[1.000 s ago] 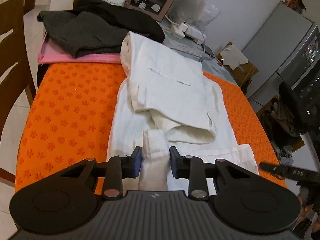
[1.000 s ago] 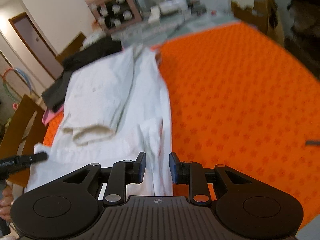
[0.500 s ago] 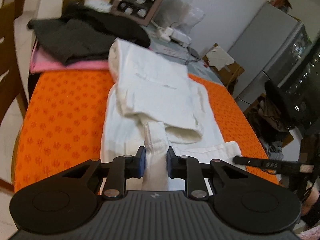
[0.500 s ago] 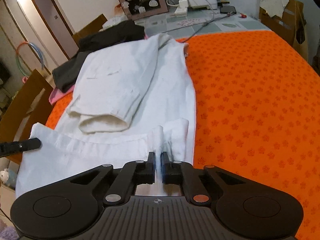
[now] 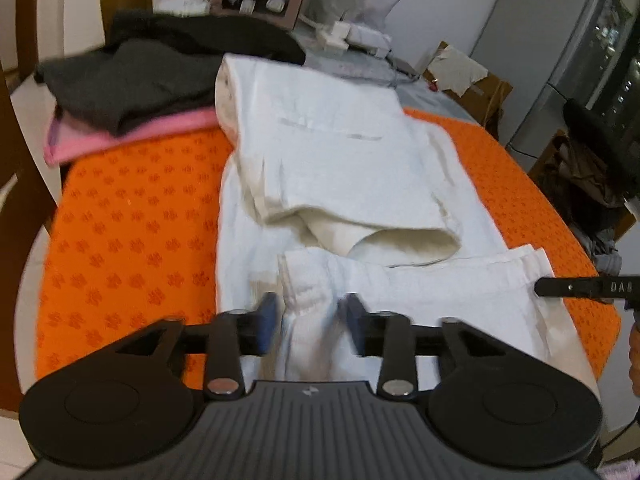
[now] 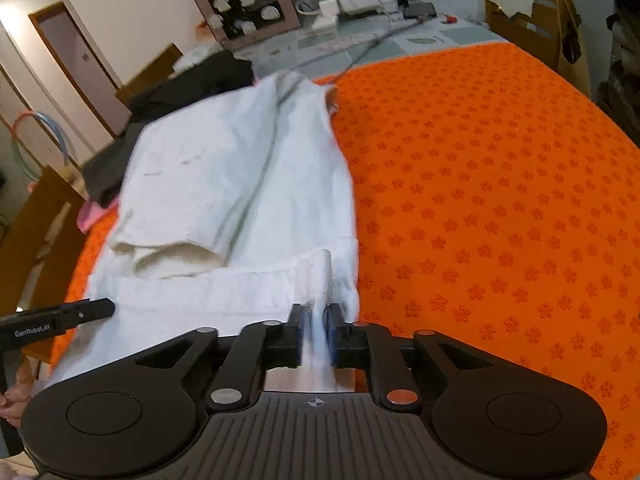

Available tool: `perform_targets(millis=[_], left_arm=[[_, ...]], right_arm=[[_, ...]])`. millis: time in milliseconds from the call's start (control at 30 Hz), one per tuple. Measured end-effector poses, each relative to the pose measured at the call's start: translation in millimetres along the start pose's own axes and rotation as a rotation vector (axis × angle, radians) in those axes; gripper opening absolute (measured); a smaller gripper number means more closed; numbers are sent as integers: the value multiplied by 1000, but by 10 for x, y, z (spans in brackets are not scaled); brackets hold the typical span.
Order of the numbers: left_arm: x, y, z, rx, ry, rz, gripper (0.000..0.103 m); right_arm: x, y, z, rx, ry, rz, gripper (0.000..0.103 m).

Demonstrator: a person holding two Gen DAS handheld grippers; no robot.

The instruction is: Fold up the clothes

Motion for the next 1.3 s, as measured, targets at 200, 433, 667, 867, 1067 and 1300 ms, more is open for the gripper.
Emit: perform_targets(millis=[200, 433, 667, 867, 1067, 1300], left_arm=[[-42, -174, -248, -60, -47, -40, 66], [-128, -174, -595, -154, -226, -207, 65], [-214, -69, -487, -131, -329, -262, 65], [-134, 119, -180, -122, -307, -198, 50], [385, 20, -109, -21, 90, 61, 30], [574, 9, -203, 39, 275, 175, 28]], right_arm=[[-1, -191, -38, 38, -25, -43, 55], [95, 15, -106, -43, 24, 4, 40], [37, 48, -90, -35, 10, 4, 29], [-25, 6, -97, -22, -24, 5, 24], [-24, -31, -144, -17, -27, -17, 22], [-4, -31, -175, -24, -21, -20, 23]])
Point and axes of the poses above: each gripper's, at about its wrist camera, not at the fingertips, and y roughly the way its jaws point, x to its right, z to its top, the point moved 6 cm from there along y, roughly the way its jaws point, and after that the axes turned 11 degrees about -x, right-handed, at the moved point
